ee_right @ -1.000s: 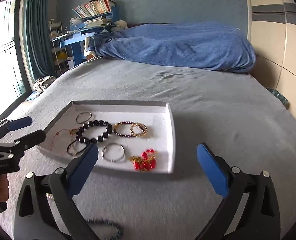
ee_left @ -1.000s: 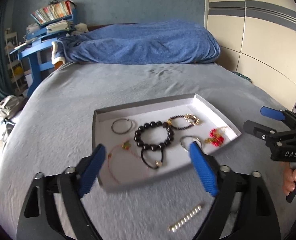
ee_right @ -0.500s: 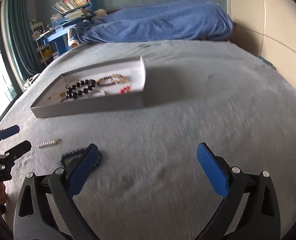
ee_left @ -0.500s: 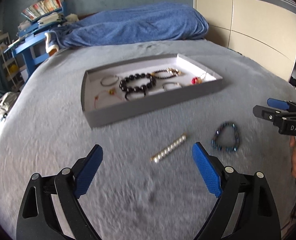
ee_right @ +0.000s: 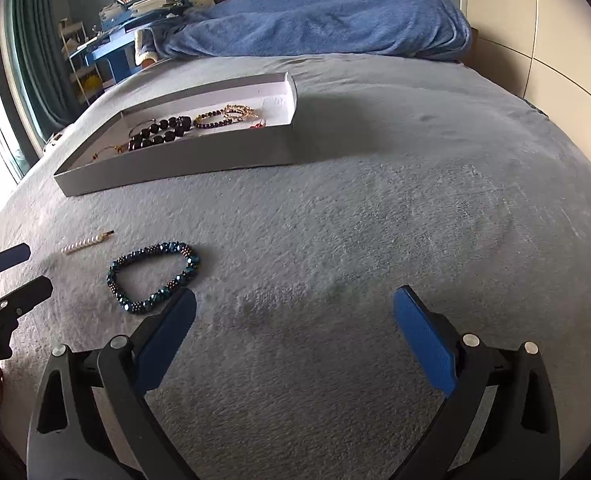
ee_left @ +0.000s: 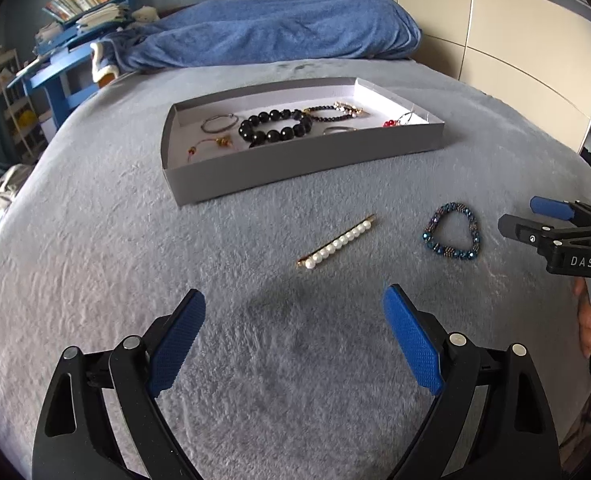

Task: Organize jewelry
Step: 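Move the left tool to the pearl hair clip while the right tool reaches the blue beaded bracelet, then grasp the pearl hair clip with the left tool while the right tool grasps the blue beaded bracelet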

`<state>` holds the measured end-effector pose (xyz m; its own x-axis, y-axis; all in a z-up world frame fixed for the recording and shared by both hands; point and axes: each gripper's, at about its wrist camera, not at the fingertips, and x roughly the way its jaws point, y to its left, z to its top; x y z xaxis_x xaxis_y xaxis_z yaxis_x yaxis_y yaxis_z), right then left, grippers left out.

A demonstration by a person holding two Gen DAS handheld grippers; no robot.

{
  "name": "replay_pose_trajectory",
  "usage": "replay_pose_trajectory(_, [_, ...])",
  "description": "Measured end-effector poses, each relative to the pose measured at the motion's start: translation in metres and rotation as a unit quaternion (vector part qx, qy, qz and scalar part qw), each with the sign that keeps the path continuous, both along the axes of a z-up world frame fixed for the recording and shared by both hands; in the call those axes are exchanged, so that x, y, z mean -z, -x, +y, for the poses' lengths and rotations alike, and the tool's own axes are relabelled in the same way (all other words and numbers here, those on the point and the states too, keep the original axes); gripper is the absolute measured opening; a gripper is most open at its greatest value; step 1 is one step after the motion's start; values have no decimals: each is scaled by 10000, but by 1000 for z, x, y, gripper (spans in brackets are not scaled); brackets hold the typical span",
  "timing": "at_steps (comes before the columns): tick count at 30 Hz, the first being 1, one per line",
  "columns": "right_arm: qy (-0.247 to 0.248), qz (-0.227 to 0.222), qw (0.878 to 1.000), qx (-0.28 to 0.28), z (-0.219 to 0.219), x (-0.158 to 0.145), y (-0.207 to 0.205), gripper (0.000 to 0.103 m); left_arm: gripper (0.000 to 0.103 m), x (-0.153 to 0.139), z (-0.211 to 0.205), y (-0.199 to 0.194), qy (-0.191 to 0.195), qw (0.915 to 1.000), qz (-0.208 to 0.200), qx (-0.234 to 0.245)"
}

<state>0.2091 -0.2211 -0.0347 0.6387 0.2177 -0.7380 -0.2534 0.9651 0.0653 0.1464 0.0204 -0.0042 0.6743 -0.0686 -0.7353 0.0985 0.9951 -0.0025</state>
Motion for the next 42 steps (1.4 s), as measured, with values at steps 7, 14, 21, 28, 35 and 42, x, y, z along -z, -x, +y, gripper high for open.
replay_pose_trajectory(7, [-5,107,9999,-88,3,2,-2,97,90,1,-15,-10,-307,9988,27,386])
replay_pose_trajectory(14, [17,92,9996,-255,8,2,-2,97,88,5,-29,-43,-720,9956,-1,597])
replay_pose_trajectory(21, [79,71,9996,-261,10,1,-2,97,59,14,-34,-49,-562,9941,218,901])
replay_pose_trajectory(28, [-6,86,9972,-742,33,-2,2,97,29,15,-44,-42,-557,9917,111,1151])
replay_pose_trajectory(35, [79,209,9975,-677,47,1,-11,83,30,15,-41,-41,-419,9931,91,1096])
replay_pose_trajectory(42, [262,184,9963,-795,54,4,-8,54,38,14,-40,-40,-467,9936,54,1029])
